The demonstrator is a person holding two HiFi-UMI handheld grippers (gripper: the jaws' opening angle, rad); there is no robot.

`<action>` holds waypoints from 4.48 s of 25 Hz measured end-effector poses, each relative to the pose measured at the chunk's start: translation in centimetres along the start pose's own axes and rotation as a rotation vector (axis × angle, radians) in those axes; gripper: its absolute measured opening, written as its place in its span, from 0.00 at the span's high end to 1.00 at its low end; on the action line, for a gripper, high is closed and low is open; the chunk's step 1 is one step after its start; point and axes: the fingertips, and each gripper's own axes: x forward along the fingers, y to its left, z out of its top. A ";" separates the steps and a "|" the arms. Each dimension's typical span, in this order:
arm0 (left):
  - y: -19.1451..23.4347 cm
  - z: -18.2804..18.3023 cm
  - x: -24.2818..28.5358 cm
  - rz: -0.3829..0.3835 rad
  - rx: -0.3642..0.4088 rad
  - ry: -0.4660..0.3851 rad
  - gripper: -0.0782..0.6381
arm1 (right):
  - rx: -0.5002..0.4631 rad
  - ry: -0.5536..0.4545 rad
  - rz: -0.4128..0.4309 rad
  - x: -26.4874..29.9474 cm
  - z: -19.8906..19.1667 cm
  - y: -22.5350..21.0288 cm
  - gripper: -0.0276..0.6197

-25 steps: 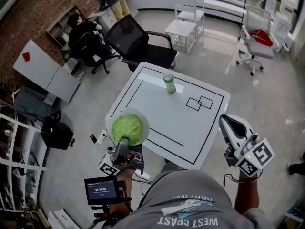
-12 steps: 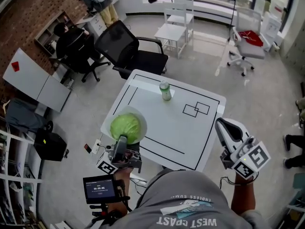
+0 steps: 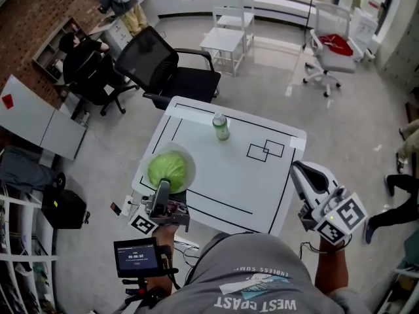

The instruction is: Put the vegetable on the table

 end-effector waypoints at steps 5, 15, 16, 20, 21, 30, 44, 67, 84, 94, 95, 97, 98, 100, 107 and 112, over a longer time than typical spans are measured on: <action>2.8 0.2 0.9 0.000 -0.043 0.004 0.41 | 0.010 0.027 -0.029 0.7 -0.4 -1.0 0.94; 7.8 -1.0 1.3 0.040 -0.094 0.028 0.41 | 0.030 0.067 -0.048 1.9 -1.6 -2.2 0.94; 8.1 -1.0 1.3 0.042 -0.097 0.031 0.41 | 0.030 0.069 -0.048 2.0 -1.6 -2.1 0.94; 9.5 -1.3 0.8 0.053 -0.109 0.032 0.41 | 0.030 0.079 -0.043 2.3 -1.9 -1.9 0.94; 9.8 -1.3 0.6 0.055 -0.111 0.031 0.41 | 0.030 0.081 -0.042 2.4 -2.0 -1.8 0.94; 12.5 -1.9 -0.9 0.099 -0.132 0.043 0.41 | 0.042 0.111 -0.029 3.1 -3.0 -1.5 0.94; 15.3 -2.7 -3.9 0.175 -0.177 0.005 0.41 | 0.078 0.174 -0.015 4.0 -5.5 -0.9 0.94; 18.0 -2.8 -7.7 0.249 -0.210 0.014 0.41 | 0.096 0.225 -0.005 5.1 -7.9 1.9 0.94; 21.2 -4.4 -9.1 0.323 -0.228 0.074 0.41 | 0.126 0.250 -0.030 5.3 -9.4 1.6 0.94; 23.1 -5.2 -10.1 0.367 -0.244 0.084 0.41 | 0.143 0.283 -0.027 5.9 -10.8 1.0 0.94; 23.3 -5.3 -10.3 0.370 -0.244 0.085 0.41 | 0.144 0.285 -0.028 6.0 -10.9 0.9 0.94; 23.6 -5.4 -10.4 0.377 -0.244 0.089 0.41 | 0.147 0.289 -0.031 6.2 -11.0 0.7 0.94; 23.8 -5.5 -10.4 0.379 -0.246 0.091 0.41 | 0.148 0.291 -0.033 6.3 -11.1 0.6 0.94; 24.2 -5.7 -10.4 0.385 -0.248 0.097 0.41 | 0.151 0.297 -0.034 6.5 -11.4 0.5 0.94; 25.3 -6.5 -10.9 0.406 -0.273 0.098 0.41 | 0.160 0.315 -0.038 6.7 -11.9 0.3 0.94; 25.7 -6.7 -11.3 0.413 -0.279 0.107 0.41 | 0.166 0.331 -0.043 6.6 -12.7 0.2 0.94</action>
